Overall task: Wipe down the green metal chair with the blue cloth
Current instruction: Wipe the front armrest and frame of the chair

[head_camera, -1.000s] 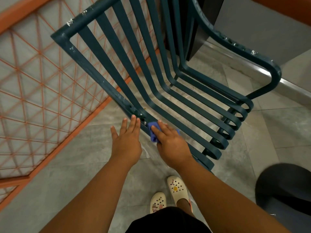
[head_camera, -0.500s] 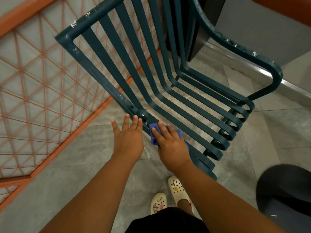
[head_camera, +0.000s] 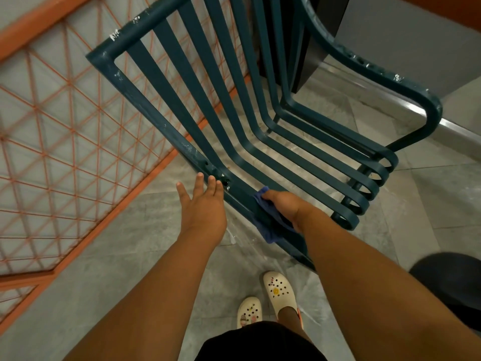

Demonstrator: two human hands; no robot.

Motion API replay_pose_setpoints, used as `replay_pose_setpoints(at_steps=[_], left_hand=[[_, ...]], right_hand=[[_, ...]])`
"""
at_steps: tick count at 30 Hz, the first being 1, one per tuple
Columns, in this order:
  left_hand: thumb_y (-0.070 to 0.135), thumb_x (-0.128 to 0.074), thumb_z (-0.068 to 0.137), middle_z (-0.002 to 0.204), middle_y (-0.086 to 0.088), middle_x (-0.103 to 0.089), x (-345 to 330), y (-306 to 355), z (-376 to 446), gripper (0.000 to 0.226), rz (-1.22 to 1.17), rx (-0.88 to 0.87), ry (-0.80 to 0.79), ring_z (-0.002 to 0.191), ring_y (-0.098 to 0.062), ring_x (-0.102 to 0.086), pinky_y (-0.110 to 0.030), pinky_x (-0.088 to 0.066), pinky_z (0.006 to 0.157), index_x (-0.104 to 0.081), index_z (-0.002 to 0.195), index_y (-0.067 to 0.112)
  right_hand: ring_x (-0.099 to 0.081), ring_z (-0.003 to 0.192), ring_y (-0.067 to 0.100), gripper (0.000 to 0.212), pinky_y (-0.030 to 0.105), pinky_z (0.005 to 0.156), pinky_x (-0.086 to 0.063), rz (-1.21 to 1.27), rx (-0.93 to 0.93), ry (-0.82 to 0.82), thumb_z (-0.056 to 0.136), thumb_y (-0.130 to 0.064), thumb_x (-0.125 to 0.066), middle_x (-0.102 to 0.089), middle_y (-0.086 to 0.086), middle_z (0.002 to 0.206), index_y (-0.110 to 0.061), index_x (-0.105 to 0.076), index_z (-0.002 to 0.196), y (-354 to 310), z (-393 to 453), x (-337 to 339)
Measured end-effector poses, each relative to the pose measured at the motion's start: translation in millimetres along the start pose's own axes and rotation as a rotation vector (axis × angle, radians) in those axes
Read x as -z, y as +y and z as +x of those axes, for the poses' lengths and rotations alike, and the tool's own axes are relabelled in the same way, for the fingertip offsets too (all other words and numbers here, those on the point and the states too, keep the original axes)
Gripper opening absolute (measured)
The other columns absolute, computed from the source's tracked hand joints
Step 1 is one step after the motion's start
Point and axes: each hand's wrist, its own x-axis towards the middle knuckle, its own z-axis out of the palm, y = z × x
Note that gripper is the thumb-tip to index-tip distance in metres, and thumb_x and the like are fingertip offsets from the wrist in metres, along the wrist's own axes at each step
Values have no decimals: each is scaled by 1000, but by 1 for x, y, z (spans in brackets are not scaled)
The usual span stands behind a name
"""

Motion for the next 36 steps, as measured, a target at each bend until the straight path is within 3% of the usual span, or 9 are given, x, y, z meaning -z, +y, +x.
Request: replay_pose_setpoints(at_steps=[3,8,11,14,16,20,24,32,36], left_hand=[[10,-48,91,161,-4,6,0,1,0,78,-15,-2,8,146,-27,14,-62,7,113,1,152,18],[10,-42,92,161,-4,4,1,1,-1,73,-31,-5,24,146,-27,14,-62,6,113,-1,152,18],[13,-40,94,161,-3,4,1,1,-3,71,-37,0,22,145,-27,15,-62,6,113,0,152,20],[12,-40,94,160,-1,8,0,0,-3,74,-28,8,23,145,-29,18,-63,7,111,5,151,22],[8,-39,92,160,1,12,-2,-2,-5,77,-38,6,21,144,-29,20,-64,7,111,8,151,23],[4,-40,90,158,1,18,-9,-5,-8,82,-115,-7,27,143,-28,23,-64,9,111,14,149,24],[5,-42,90,158,1,19,-17,-12,-10,85,-175,24,41,143,-26,23,-62,11,110,15,149,23],[17,-44,93,160,1,8,-21,-17,-8,77,-208,111,82,146,-23,15,-60,7,113,6,151,21],[13,-39,93,160,1,9,-23,-21,-9,75,-202,145,75,146,-23,14,-60,6,114,8,151,20]], right_hand=[[-60,78,24,28,33,72,-47,-45,-13,9,96,-36,-47,-64,12,89,-13,-61,88,-4,12,-2],[-55,99,22,30,41,90,-48,-651,574,305,99,-34,-40,-59,1,108,-25,-51,125,19,23,-29],[-43,126,32,52,51,98,-43,-1064,895,544,94,-26,-51,-40,5,148,-35,-36,143,53,16,-48],[-10,145,35,69,61,105,-30,-1302,888,460,89,-15,-57,-5,-6,161,-39,-27,146,79,16,-37],[-20,143,38,74,63,99,-39,-1377,925,483,81,-17,-68,-13,-5,160,-37,-35,144,91,14,-24],[-52,117,39,56,50,76,-56,-1312,936,563,80,-31,-73,-37,7,150,-36,-52,132,92,13,-16],[-60,100,25,50,39,79,-56,-885,861,583,98,-32,-46,-51,13,135,-28,-32,146,50,9,-14],[-8,146,26,54,52,115,-22,-951,963,395,97,-56,-26,-11,-1,160,-42,-18,148,11,30,-62],[-4,146,32,51,59,106,-33,-1160,873,434,99,-48,-27,2,-3,161,-45,-11,148,13,44,-71]])
